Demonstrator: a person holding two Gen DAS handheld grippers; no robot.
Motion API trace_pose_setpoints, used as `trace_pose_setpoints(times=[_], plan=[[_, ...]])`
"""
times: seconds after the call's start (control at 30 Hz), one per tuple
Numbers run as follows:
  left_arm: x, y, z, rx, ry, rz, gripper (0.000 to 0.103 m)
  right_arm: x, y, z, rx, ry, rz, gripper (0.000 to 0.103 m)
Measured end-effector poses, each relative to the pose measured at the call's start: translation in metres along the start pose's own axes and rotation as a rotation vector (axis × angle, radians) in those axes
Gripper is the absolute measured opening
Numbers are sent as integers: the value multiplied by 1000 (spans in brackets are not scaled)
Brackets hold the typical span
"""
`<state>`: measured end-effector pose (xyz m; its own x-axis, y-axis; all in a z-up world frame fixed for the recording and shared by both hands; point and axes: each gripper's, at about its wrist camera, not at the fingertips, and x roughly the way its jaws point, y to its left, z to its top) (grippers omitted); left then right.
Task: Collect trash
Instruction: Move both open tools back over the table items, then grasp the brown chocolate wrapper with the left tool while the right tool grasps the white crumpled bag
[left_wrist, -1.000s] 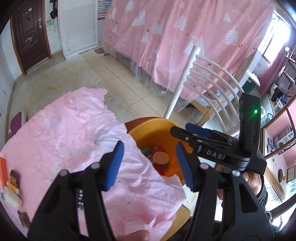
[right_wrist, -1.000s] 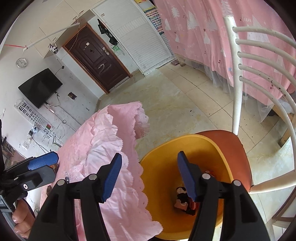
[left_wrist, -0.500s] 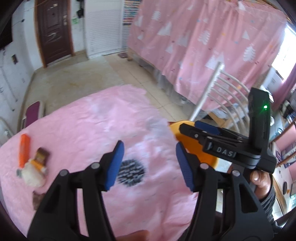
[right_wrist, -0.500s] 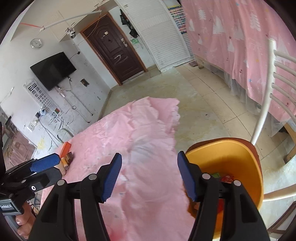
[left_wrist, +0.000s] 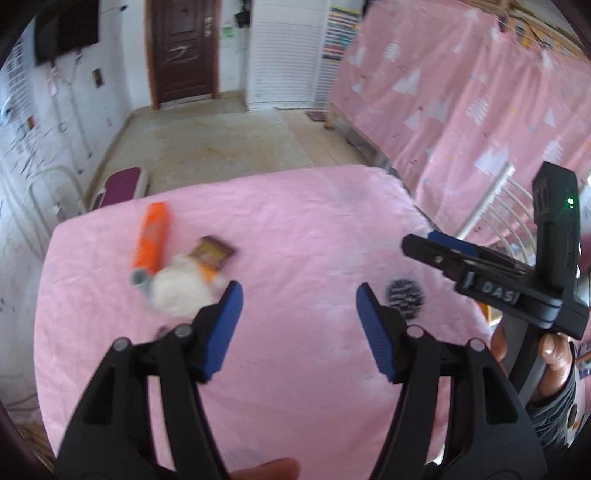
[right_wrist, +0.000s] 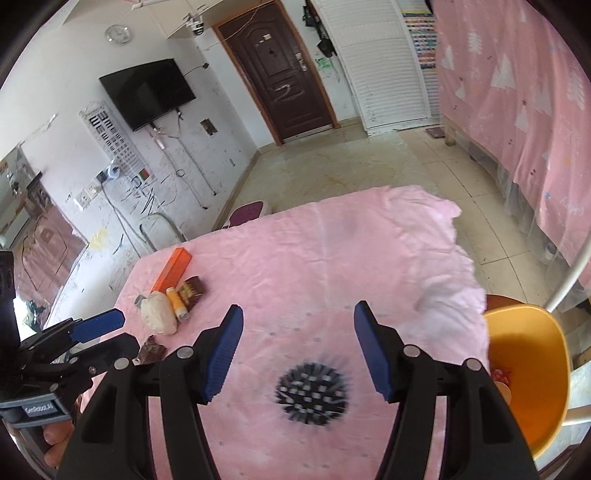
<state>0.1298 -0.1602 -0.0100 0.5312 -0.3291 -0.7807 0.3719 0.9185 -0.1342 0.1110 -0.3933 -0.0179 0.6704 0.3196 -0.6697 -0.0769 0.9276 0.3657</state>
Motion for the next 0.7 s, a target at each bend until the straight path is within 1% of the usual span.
trace_pose_setpoints(times=[0.13,0.2,0.43,0.7], plan=[[1,34,-8,-66,21,10,61,15,33,2,-50,28,15,52],[2,46,-14,-83,31,14,61,23,46,2,-72,40,22,52],[13,71,-27,-109,61,26,61,47,91,1,-136,75,47,52],[35,90,-41,-106,99,25,61,71,121,-3,-187,119,61,52]])
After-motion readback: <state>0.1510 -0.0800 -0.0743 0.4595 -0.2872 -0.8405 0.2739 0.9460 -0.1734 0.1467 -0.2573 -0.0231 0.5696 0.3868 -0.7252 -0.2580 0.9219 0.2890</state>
